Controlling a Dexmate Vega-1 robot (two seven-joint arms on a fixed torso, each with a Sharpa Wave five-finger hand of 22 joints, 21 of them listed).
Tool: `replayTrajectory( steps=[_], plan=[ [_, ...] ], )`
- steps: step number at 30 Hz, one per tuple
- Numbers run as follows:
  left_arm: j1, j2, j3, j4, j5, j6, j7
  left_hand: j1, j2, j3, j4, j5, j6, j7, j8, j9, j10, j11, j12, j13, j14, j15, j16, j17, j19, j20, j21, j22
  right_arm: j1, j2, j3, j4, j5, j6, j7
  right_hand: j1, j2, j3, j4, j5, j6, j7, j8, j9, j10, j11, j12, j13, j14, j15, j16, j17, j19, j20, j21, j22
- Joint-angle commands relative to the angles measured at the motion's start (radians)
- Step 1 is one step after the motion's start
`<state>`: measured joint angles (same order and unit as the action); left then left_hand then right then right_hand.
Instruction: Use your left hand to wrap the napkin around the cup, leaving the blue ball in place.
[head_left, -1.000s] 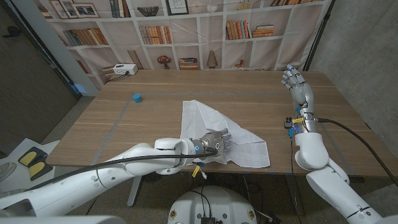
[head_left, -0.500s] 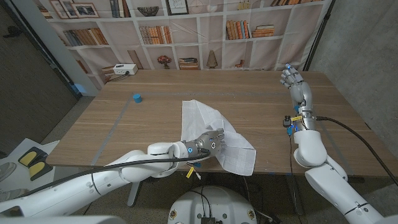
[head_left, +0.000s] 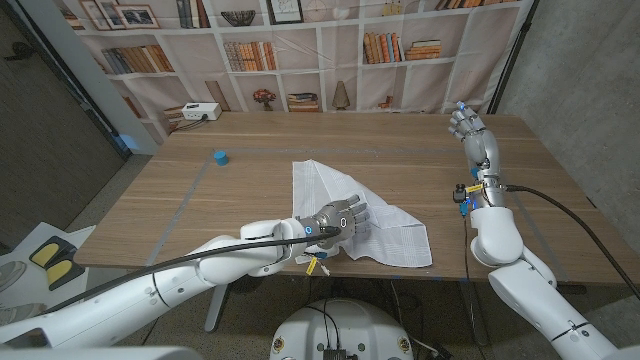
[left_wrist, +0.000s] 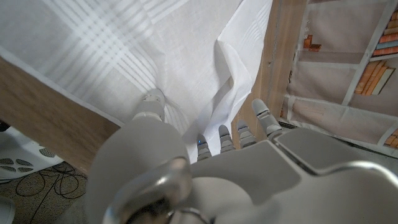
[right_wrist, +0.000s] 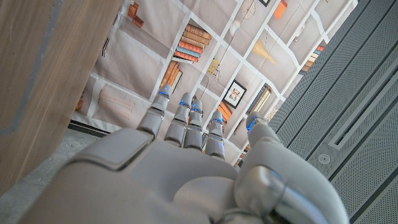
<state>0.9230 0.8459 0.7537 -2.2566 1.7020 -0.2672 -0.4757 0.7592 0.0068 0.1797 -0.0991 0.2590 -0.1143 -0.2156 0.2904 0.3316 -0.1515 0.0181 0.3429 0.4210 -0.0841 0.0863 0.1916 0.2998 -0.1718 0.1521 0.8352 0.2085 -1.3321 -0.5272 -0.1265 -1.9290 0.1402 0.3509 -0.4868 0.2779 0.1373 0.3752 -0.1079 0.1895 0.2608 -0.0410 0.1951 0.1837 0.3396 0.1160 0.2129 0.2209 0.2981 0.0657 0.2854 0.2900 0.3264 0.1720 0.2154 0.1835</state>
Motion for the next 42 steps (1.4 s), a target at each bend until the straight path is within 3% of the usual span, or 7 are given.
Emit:
replayTrajectory(
  steps=[1, 2, 4, 11, 16, 32, 42],
  plan=[
    [0.031, -0.048, -0.08, -0.08, -0.183, 0.03, -0.185, 0.013, 0.009, -0.013, -0.016, 0.011, 0.194, 0.039, 0.212, 0.173, 0.028, 0.005, 0.041, 0.036, -0.007, 0.008, 0.013, -0.001, -0.065, 0.027, 0.014, 0.01, 0.015, -0.004, -0.008, 0.012, 0.009, -0.007, 0.01, 0.002, -0.002, -0.004, -0.002, -0.001, -0.001, -0.002, 0.0, 0.005, 0.002, -0.007, 0.002, 0.001, 0.003, 0.002, 0.003, 0.005, 0.0, 0.002, 0.002, 0.004],
    [0.043, -0.048, -0.085, -0.09, -0.173, 0.042, -0.182, 0.019, 0.008, -0.021, -0.021, 0.016, 0.262, 0.133, 0.294, 0.235, 0.047, 0.002, 0.061, 0.05, 0.013, 0.003, 0.02, -0.003, -0.047, 0.04, 0.025, 0.011, 0.016, -0.005, -0.008, 0.012, 0.01, -0.011, 0.01, 0.003, -0.002, -0.004, -0.003, -0.001, -0.002, -0.002, 0.0, 0.005, 0.001, -0.006, 0.001, 0.001, 0.003, 0.001, 0.003, 0.005, 0.001, 0.001, 0.002, 0.004],
    [0.07, -0.047, -0.083, -0.113, -0.105, 0.073, -0.169, 0.022, 0.001, -0.03, -0.025, 0.021, 0.325, 0.194, 0.363, 0.283, 0.068, 0.005, 0.08, 0.062, 0.037, 0.006, 0.027, -0.005, -0.032, 0.054, 0.035, 0.012, 0.02, -0.007, -0.009, 0.017, 0.017, -0.012, 0.018, 0.004, -0.003, -0.003, -0.004, -0.001, -0.002, -0.003, 0.0, 0.005, 0.001, -0.004, 0.001, 0.001, 0.004, 0.002, 0.003, 0.005, 0.0, 0.002, 0.002, 0.004],
    [0.125, -0.05, -0.065, -0.146, 0.079, 0.135, -0.168, -0.015, -0.03, -0.076, -0.016, 0.034, 0.631, 0.177, 0.612, 0.401, 0.224, 0.005, 0.158, 0.072, 0.127, -0.013, 0.039, -0.009, 0.04, 0.06, 0.084, 0.019, 0.032, -0.014, -0.012, 0.026, 0.028, -0.017, 0.032, 0.006, -0.004, -0.003, -0.006, 0.0, 0.004, -0.001, 0.002, 0.006, 0.005, -0.007, 0.003, 0.001, 0.004, 0.002, 0.003, 0.004, 0.001, 0.001, 0.002, 0.004],
    [0.107, -0.056, -0.058, -0.145, 0.078, 0.095, -0.245, -0.02, -0.048, -0.089, -0.019, 0.04, 0.667, 0.173, 0.65, 0.419, 0.236, 0.006, 0.161, 0.064, 0.124, -0.013, 0.033, -0.009, 0.039, 0.06, 0.089, 0.02, 0.035, -0.016, -0.012, 0.028, 0.033, -0.014, 0.036, 0.009, -0.004, -0.002, -0.008, 0.0, 0.004, -0.001, 0.003, 0.006, 0.006, -0.005, 0.003, 0.001, 0.006, 0.003, 0.003, 0.004, 0.001, 0.002, 0.002, 0.004],
    [0.05, -0.061, -0.039, -0.06, 0.003, 0.041, -0.25, -0.005, -0.011, -0.085, -0.012, 0.078, 0.508, 0.204, 0.457, 0.204, 0.184, -0.022, 0.12, 0.003, 0.122, -0.037, 0.028, -0.011, 0.047, 0.057, 0.119, 0.022, 0.037, -0.016, -0.011, 0.028, 0.028, -0.013, 0.031, 0.007, -0.004, -0.004, -0.007, 0.0, 0.004, -0.001, 0.002, 0.006, 0.009, -0.004, 0.004, 0.001, 0.013, 0.003, 0.006, 0.005, 0.002, 0.003, 0.002, 0.004],
    [0.043, -0.023, -0.016, -0.019, 0.044, 0.04, -0.15, 0.064, 0.029, -0.039, -0.049, 0.03, 0.866, 0.149, 0.374, -0.057, 0.322, -0.134, 0.102, -0.096, 0.189, -0.106, 0.049, -0.053, 0.084, 0.001, 0.156, 0.006, 0.047, -0.014, -0.017, 0.028, 0.014, -0.03, 0.021, 0.005, -0.005, -0.006, -0.006, 0.0, 0.004, -0.001, 0.002, 0.006, 0.009, 0.0, 0.004, 0.001, 0.014, 0.004, 0.006, 0.005, 0.002, 0.004, 0.002, 0.004]
  ],
)
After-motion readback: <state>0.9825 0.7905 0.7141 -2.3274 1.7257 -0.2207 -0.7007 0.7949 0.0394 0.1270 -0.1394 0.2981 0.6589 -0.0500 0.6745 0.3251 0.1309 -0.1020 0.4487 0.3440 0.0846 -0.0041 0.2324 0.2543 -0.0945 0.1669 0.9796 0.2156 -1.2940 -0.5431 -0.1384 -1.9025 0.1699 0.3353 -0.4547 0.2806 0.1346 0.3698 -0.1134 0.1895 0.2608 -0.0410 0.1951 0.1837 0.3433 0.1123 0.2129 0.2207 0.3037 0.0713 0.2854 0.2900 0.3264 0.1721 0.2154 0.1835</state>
